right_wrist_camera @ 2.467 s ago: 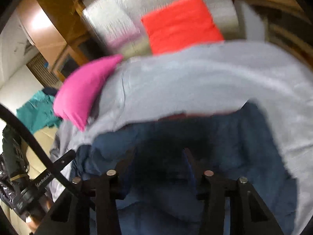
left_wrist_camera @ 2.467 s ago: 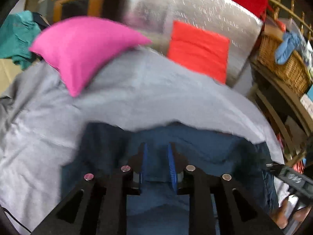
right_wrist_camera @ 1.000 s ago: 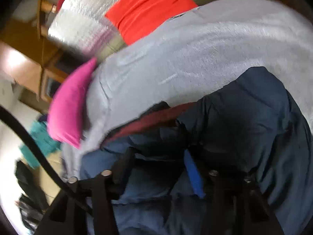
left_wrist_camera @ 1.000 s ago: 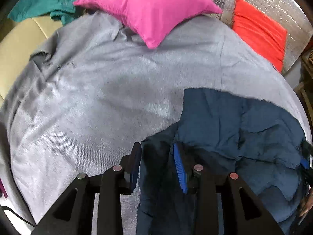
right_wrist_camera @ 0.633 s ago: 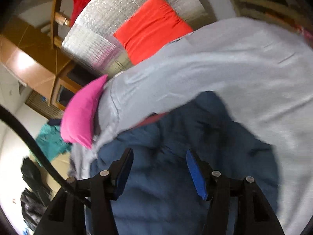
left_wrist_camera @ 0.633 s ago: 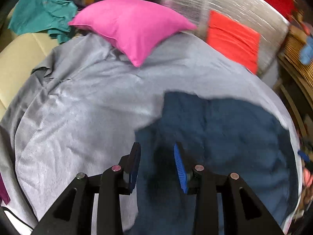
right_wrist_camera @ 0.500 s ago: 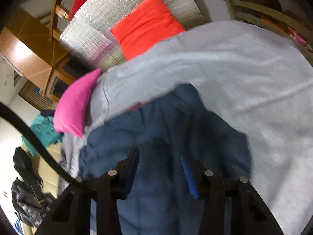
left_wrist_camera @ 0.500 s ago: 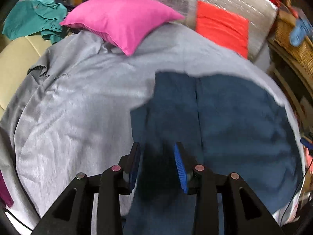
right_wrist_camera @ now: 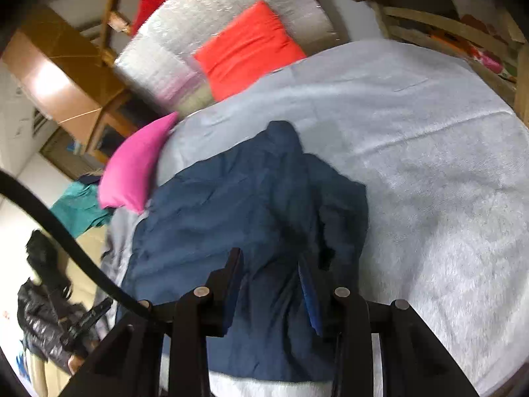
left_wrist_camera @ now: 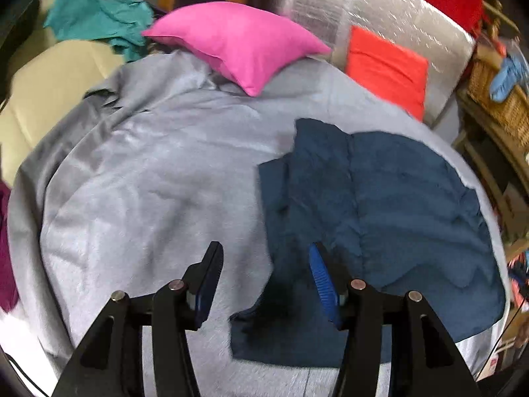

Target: Fold large clothes

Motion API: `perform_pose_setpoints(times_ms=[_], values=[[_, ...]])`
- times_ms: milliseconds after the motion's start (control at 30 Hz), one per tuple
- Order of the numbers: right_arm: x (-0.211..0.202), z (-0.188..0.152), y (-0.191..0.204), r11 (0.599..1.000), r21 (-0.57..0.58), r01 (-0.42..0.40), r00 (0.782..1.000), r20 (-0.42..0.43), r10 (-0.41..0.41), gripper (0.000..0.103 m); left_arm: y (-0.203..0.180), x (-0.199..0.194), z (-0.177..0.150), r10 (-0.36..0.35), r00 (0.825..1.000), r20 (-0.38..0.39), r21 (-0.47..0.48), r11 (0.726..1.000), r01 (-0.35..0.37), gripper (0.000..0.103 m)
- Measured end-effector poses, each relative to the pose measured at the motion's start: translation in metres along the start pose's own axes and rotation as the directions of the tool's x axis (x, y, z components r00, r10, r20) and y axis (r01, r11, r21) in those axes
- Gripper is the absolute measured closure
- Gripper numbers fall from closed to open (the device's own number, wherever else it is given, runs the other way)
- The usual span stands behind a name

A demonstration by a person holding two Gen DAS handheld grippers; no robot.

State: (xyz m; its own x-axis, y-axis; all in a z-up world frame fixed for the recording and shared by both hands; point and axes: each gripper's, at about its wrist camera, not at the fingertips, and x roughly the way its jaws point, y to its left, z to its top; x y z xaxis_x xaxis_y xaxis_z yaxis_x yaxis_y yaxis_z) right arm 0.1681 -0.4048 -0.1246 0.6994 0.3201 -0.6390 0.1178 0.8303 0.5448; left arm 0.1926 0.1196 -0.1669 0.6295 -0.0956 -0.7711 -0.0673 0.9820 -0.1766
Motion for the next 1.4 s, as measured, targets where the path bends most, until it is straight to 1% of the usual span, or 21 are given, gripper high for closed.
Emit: perform_pose_setpoints(times_ms=[133,233,300,367,400,467,533,567,667,800,867,933,967,1000,1033,1067,1100,1167,1200,1300,1400], values=[[0.016,-0.017,0.002,0.999,-0.027,0.024,0.996,-0.09,-0.026,0.064,0.011,0.016,-0.015,-0.006,0.995,-0.095,-0.06,0.998,0.0,0.047],[0.036,-0.021,0.0,0.997,-0.043,0.059,0.988,-0.139,-0.064,0.065,0.004,0.042,-0.022,0.045,0.983,-0.179,-0.015,0.999,-0.048,0.045],[0.039,-0.022,-0.002,0.998,-0.034,0.05,0.988,-0.146,-0.055,0.065,0.004,0.043,-0.022,0.05,0.981,-0.185,-0.014,0.998,-0.054,0.045],[0.032,-0.018,-0.006,0.999,-0.013,0.03,0.99,-0.137,-0.031,0.064,0.006,0.036,-0.018,0.045,0.987,-0.155,-0.026,0.998,-0.049,0.045],[0.024,-0.015,-0.009,1.0,0.013,0.01,0.993,-0.116,-0.008,0.062,0.008,0.031,-0.015,0.035,0.991,-0.132,-0.034,0.999,-0.04,0.045],[0.01,-0.008,-0.019,0.998,0.057,0.007,0.998,-0.056,-0.003,0.037,0.011,0.024,-0.011,0.006,0.996,-0.087,-0.051,0.999,-0.011,0.045],[0.004,-0.002,-0.032,0.994,0.109,0.031,0.999,-0.012,-0.029,0.03,0.013,0.019,-0.004,-0.018,0.999,-0.045,-0.071,0.997,0.015,0.043],[0.002,0.001,-0.039,0.989,0.141,0.038,0.999,-0.008,-0.037,0.03,0.014,0.023,0.0,-0.03,0.999,-0.039,-0.083,0.996,0.026,0.038],[0.012,0.007,-0.066,0.963,0.269,0.021,0.999,-0.029,-0.014,0.03,0.012,0.038,0.01,-0.104,0.992,-0.077,-0.128,0.987,0.093,0.033],[0.043,0.004,-0.075,0.952,0.306,0.014,0.994,-0.107,0.019,0.03,0.007,0.069,0.009,-0.157,0.968,-0.195,-0.172,0.977,0.124,0.033],[0.058,0.0,-0.075,0.945,0.326,-0.014,0.986,-0.152,0.067,0.029,0.011,0.075,0.008,-0.205,0.958,-0.201,-0.217,0.963,0.161,0.033],[0.068,-0.003,-0.064,0.958,0.285,-0.037,0.983,-0.165,0.087,0.03,0.015,0.076,0.008,-0.238,0.951,-0.199,-0.246,0.951,0.187,0.033],[0.069,-0.003,-0.054,0.97,0.239,-0.043,0.983,-0.165,0.085,0.041,0.016,0.076,0.007,-0.247,0.95,-0.194,-0.249,0.949,0.196,0.044],[0.066,-0.006,-0.044,0.98,0.198,-0.032,0.985,-0.161,0.065,0.047,0.015,0.073,0.008,-0.262,0.948,-0.181,-0.242,0.946,0.216,0.053],[0.062,-0.006,-0.037,0.987,0.159,-0.016,0.989,-0.145,0.04,0.056,0.011,0.069,0.009,-0.273,0.947,-0.168,-0.213,0.948,0.236,0.06],[0.057,-0.005,-0.03,0.993,0.117,-0.006,0.993,-0.118,0.02,0.063,0.008,0.066,0.008,-0.256,0.954,-0.157,-0.186,0.956,0.226,0.061],[0.05,-0.006,-0.021,0.997,0.072,-0.006,0.997,-0.081,0.012,0.064,0.003,0.063,0.007,-0.225,0.963,-0.149,-0.14,0.969,0.205,0.061],[0.039,-0.008,-0.012,1.0,0.029,-0.009,1.0,-0.026,0.009,0.064,-0.001,0.065,0.005,-0.2,0.967,-0.16,-0.117,0.976,0.183,0.061],[0.041,-0.01,-0.014,1.0,0.023,0.012,1.0,-0.029,-0.011,0.064,-0.001,0.068,0.005,-0.197,0.966,-0.169,-0.116,0.977,0.179,0.061],[0.061,-0.017,-0.024,0.997,0.024,0.075,0.992,-0.104,-0.072,0.061,0.0,0.075,0.002,-0.197,0.96,-0.199,-0.124,0.977,0.174,0.057],[0.052,-0.016,-0.025,0.997,0.036,0.065,0.994,-0.091,-0.061,0.059,-0.002,0.065,0.003,-0.161,0.969,-0.186,-0.106,0.984,0.143,0.057]])
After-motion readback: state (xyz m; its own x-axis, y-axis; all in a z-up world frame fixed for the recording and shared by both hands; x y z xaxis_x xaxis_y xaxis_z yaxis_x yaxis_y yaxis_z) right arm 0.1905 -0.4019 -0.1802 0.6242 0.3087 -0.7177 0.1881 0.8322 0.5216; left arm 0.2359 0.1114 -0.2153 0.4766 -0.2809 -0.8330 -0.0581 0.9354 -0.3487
